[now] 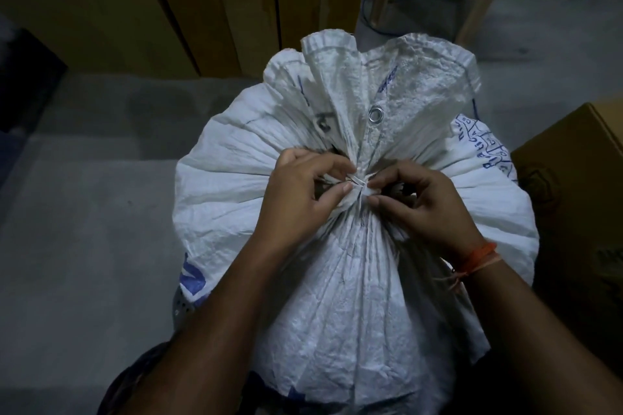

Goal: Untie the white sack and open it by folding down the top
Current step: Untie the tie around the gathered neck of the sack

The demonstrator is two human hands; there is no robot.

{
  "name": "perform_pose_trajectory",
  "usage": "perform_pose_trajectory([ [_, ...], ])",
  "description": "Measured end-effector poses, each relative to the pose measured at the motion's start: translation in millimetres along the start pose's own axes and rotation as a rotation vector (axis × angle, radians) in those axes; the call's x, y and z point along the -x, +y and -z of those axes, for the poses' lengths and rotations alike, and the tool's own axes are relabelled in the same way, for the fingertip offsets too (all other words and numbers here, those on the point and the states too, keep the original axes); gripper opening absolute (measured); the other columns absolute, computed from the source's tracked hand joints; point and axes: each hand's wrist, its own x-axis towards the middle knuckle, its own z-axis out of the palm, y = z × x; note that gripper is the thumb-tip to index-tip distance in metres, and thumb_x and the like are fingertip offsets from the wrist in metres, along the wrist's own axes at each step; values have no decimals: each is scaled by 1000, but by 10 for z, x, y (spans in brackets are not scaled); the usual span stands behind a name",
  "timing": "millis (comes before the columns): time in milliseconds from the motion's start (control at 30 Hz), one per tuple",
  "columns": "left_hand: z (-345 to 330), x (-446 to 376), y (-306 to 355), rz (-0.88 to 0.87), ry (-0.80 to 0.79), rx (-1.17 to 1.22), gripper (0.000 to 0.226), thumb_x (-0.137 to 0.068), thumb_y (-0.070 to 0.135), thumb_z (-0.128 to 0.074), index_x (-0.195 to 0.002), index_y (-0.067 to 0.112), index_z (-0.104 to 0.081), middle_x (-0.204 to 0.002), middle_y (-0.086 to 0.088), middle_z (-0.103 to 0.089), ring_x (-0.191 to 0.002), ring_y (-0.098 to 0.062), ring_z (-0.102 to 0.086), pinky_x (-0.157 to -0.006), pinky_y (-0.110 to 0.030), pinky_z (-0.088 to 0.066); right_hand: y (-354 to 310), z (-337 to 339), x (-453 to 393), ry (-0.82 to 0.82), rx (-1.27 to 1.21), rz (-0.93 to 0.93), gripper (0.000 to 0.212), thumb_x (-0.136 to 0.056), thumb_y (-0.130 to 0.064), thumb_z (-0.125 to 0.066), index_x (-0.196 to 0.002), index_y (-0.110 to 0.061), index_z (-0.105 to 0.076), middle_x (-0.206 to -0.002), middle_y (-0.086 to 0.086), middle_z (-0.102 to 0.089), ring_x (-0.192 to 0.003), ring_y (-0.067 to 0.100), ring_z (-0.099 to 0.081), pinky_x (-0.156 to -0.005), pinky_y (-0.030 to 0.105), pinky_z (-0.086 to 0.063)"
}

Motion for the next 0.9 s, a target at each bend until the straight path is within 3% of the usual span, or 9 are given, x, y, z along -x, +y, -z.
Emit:
perform_pose_trajectory([
  [133,-21,-11,-35,4,-3,26,20,-90,23,-84,-107,33,-81,-93,18,-76,-109,-10,-48,-89,-12,-41,37,-20,-8,19,24,7,15,-81,-20,-84,-93,-16,-76,-94,3,-74,-89,23,-72,-81,43,-58],
  [367,-36,-58,-38,49,17,36,16,-88,29,-82,-102,37,-81,-88,21,-75,-110,-13,-48,-88,-5,-37,0,-58,-8,16,-56,-19,16,-83,-12,-85,-93,-13,-73,-89,-1,-71,-80,13,-68,-74,25,-53],
  [433,-32,-64,-16,76,19,45,14,-88,32,-82,-100,39,-80,-88,25,-74,-114,-15,-49,-99,-18,-44,-11,-80,-2,20,-88,-22,20,-81,-11,-87,-93,-15,-71,-88,-4,-69,-77,15,-67,-71,27,-54],
  [500,-14,-68,13,83,16,34,13,-86,39,-78,-99,39,-78,-87,31,-71,-113,-12,-50,-108,-47,-47,-1,-75,-6,33,-60,-4,21,-81,-9,-87,-92,-16,-71,-88,-4,-70,-77,17,-67,-71,31,-55],
  [533,0,-70,24,79,7,17,14,-85,42,-76,-98,38,-77,-87,33,-70,-113,-10,-52,-110,-53,-43,12,-64,-8,39,-39,9,20,-81,-8,-87,-92,-16,-72,-89,-2,-71,-78,18,-68,-72,32,-55],
  [600,34,-76,34,73,-14,-9,14,-84,45,-74,-96,39,-74,-89,32,-68,-113,-5,-55,-114,-51,-35,40,-36,-6,44,-44,23,17,-82,-9,-87,-91,-14,-73,-91,2,-73,-82,21,-69,-75,33,-55],
  [733,64,-65,26,61,-68,-35,17,-84,51,-70,-99,44,-68,-90,30,-67,-110,0,-56,-108,-42,-27,71,-25,9,65,-196,-3,16,-78,-14,-85,-90,-10,-75,-93,12,-74,-90,32,-72,-82,44,-57],
  [900,31,-52,63,63,-85,-86,17,-87,53,-66,-98,42,-74,-93,28,-72,-111,-2,-55,-92,-34,-19,62,-61,14,60,-249,-21,18,-79,-2,-86,-89,-10,-74,-92,9,-74,-90,27,-72,-83,37,-58],
])
